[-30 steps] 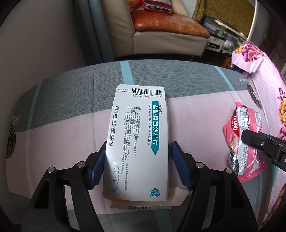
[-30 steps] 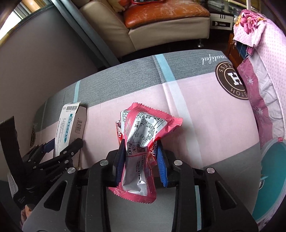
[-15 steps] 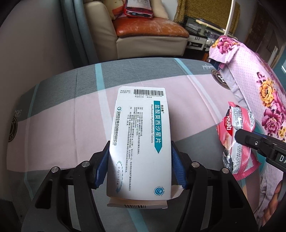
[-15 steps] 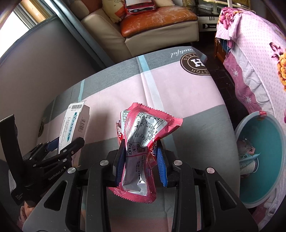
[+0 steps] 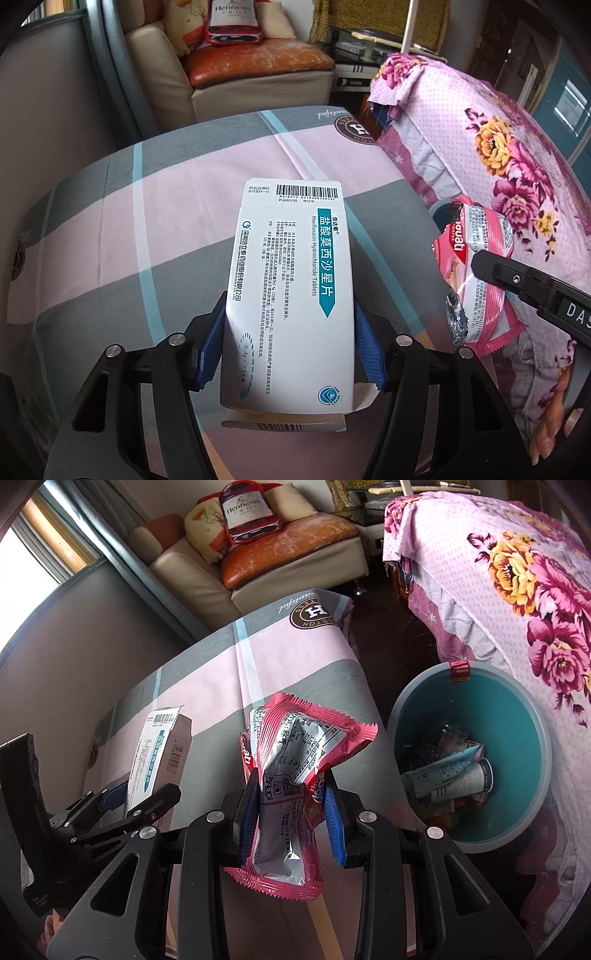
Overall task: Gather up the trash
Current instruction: 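Carry the pink wrapper and white box over the teal bin with both tools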
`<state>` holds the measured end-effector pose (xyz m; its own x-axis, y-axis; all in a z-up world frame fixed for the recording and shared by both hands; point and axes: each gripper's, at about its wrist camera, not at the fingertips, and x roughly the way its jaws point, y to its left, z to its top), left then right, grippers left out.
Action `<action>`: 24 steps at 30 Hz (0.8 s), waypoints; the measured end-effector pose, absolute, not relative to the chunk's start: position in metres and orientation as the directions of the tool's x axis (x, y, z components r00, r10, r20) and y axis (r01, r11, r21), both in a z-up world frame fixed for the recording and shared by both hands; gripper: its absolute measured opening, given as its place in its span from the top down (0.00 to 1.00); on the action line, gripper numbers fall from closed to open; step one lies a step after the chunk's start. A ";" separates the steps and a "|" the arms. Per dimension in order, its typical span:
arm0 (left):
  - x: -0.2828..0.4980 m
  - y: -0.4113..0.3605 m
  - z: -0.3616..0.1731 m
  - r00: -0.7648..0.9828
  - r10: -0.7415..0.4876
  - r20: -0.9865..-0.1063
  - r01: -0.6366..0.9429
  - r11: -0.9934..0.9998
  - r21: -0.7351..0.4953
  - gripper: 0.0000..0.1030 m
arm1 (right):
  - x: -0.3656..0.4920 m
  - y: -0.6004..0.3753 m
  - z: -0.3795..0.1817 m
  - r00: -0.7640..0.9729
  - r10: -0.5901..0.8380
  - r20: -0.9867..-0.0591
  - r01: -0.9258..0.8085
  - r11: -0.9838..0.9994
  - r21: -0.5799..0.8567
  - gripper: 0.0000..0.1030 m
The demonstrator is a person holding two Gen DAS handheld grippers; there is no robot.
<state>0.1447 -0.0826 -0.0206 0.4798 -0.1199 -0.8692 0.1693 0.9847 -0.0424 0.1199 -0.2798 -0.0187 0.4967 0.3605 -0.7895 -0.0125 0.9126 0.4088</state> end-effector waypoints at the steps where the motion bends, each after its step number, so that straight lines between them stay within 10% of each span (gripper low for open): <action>1: 0.142 -0.089 -0.020 0.479 -0.121 -0.869 0.179 0.983 -0.038 0.39 | 0.116 -0.287 -0.018 0.504 0.358 -0.786 -0.006 0.911 0.412 0.70; 24: 0.120 -0.213 -0.010 0.460 -0.128 -0.879 0.360 0.932 0.053 0.39 | 0.064 -0.402 -0.001 0.663 0.231 -0.713 0.109 0.912 0.396 0.70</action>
